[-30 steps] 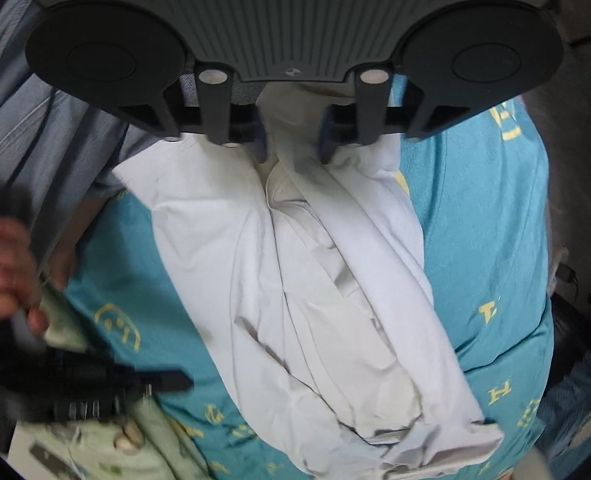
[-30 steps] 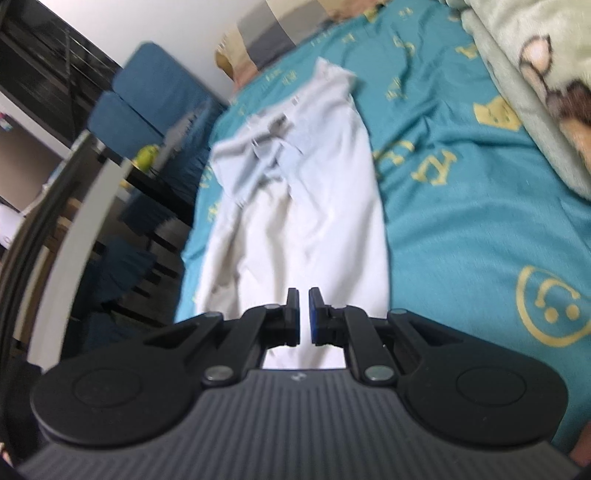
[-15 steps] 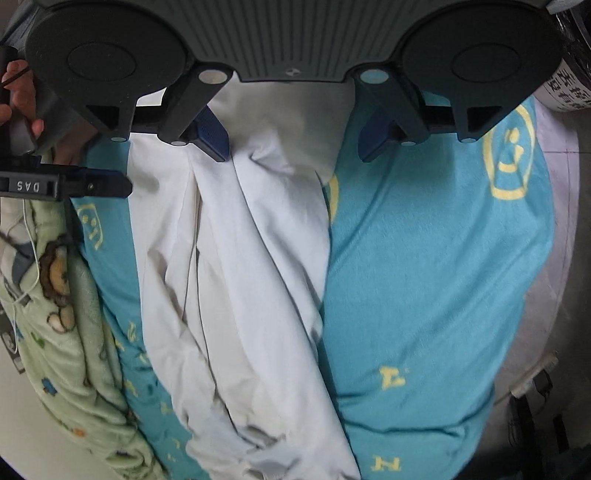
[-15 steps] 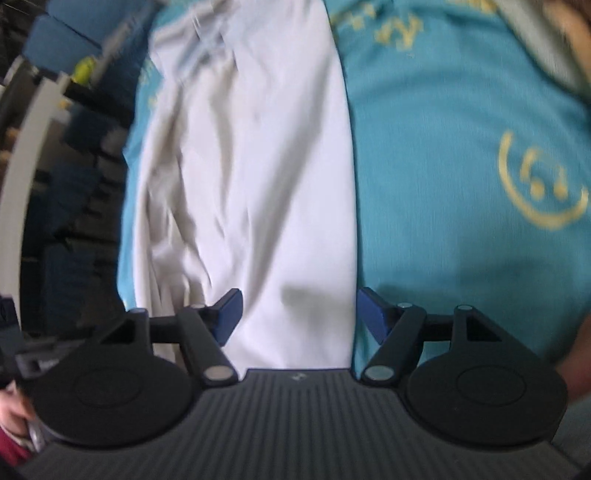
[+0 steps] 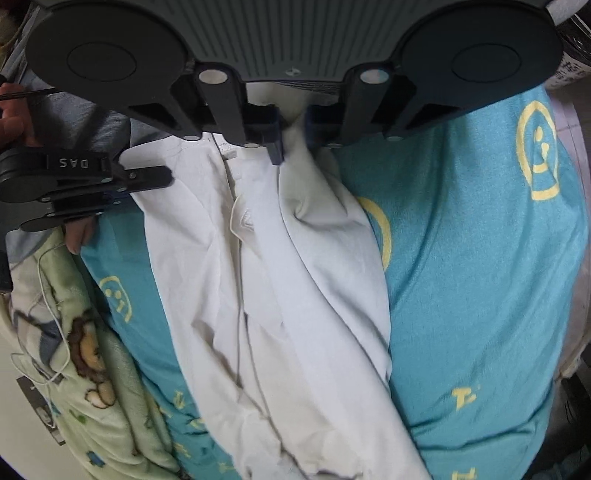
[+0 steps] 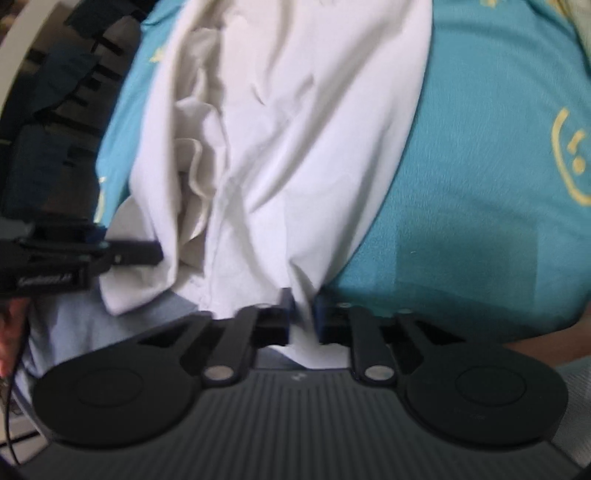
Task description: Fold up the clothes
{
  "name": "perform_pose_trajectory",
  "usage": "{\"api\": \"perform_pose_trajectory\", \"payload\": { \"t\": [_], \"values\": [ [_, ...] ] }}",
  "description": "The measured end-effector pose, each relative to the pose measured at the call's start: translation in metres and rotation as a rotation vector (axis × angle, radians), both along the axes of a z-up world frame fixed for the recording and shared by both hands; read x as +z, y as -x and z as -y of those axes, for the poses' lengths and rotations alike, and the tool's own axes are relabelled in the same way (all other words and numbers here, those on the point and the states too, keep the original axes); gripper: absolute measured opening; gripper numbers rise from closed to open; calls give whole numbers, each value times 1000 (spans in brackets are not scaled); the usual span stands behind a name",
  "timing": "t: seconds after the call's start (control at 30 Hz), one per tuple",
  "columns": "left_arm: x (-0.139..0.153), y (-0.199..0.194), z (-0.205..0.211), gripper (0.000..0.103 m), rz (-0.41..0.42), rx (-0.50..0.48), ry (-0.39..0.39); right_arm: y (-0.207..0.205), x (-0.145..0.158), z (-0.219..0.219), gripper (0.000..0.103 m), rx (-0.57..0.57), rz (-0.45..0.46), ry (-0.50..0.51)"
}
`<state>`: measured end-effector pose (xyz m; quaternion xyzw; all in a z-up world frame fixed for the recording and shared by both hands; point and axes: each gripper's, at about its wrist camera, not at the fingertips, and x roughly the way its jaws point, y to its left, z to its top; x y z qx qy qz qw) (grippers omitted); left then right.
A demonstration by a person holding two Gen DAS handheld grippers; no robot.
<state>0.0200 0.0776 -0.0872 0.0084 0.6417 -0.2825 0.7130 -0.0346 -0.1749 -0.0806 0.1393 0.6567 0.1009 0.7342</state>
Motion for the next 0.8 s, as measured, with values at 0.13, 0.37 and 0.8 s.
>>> {"api": "perform_pose_trajectory", "payload": {
  "t": [0.13, 0.37, 0.8],
  "values": [
    [32, 11, -16, 7, 49, 68, 73, 18, 37, 13, 6, 0, 95, -36],
    [108, 39, -54, 6, 142, 240, 211, 32, 116, 74, 5, -96, 275, -143],
    [155, 156, -59, 6, 195, 305, 295, 129, 153, 113, 5, -138, 448, -235]
  ]
}}
